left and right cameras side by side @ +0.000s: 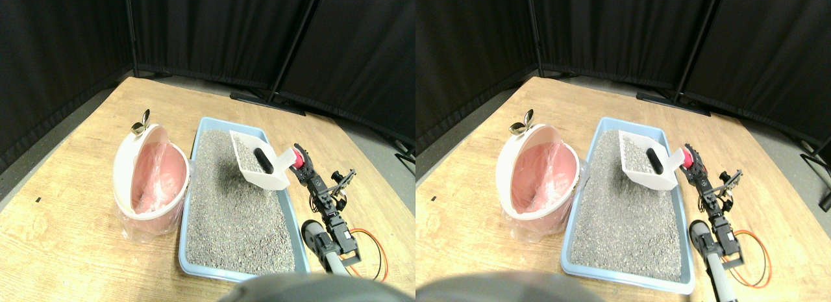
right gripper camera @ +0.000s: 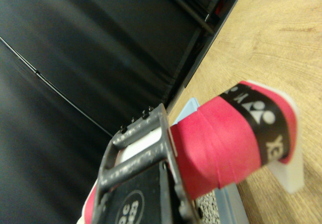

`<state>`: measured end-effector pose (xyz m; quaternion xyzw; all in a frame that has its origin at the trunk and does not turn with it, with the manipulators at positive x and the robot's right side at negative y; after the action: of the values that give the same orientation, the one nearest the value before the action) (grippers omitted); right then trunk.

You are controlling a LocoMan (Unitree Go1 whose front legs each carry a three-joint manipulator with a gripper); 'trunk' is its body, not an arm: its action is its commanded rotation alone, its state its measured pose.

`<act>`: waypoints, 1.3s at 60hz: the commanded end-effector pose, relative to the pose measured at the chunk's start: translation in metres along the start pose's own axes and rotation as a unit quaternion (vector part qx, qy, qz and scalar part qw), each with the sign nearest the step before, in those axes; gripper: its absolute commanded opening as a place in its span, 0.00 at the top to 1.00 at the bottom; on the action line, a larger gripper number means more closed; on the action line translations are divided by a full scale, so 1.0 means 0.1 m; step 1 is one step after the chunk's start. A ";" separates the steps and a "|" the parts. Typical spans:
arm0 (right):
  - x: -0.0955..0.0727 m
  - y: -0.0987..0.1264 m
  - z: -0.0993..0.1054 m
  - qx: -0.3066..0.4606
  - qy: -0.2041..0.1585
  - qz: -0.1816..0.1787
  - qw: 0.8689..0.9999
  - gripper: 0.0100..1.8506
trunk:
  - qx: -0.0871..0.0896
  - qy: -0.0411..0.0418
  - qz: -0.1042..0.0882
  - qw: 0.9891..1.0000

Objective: Scoop (unimanual)

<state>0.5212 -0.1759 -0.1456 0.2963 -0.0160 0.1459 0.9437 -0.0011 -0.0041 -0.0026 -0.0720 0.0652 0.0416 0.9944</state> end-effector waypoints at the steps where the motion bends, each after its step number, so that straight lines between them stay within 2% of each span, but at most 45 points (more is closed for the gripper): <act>1: 0.05 0.14 0.17 0.034 -0.047 0.042 0.997 0.98 | -0.009 0.001 0.003 1.000; 11: 0.08 0.16 0.20 0.032 -0.047 0.043 0.997 0.98 | -0.010 0.000 0.003 1.000; 18: 0.10 0.17 0.23 0.079 -0.049 0.045 0.995 0.98 | -0.010 0.000 0.003 1.000; 25: 0.11 0.18 0.25 0.080 -0.047 0.049 0.994 0.98 | -0.010 0.000 0.003 1.000; 34: 0.12 0.21 0.28 0.081 -0.045 0.043 0.995 0.98 | -0.009 0.000 0.002 1.000; 35: 0.11 0.22 0.28 0.103 -0.045 0.039 0.993 0.98 | -0.009 -0.001 0.002 1.000; 40: 0.11 0.22 0.28 0.121 -0.046 0.031 0.991 0.98 | -0.009 -0.001 0.002 1.000; 78: 0.11 0.22 0.23 0.145 -0.012 0.037 0.989 0.98 | -0.010 0.001 0.002 1.000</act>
<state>0.5269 -0.1717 -0.1222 0.4206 0.0038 0.1628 0.8925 -0.0006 -0.0041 -0.0025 -0.0717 0.0650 0.0411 0.9945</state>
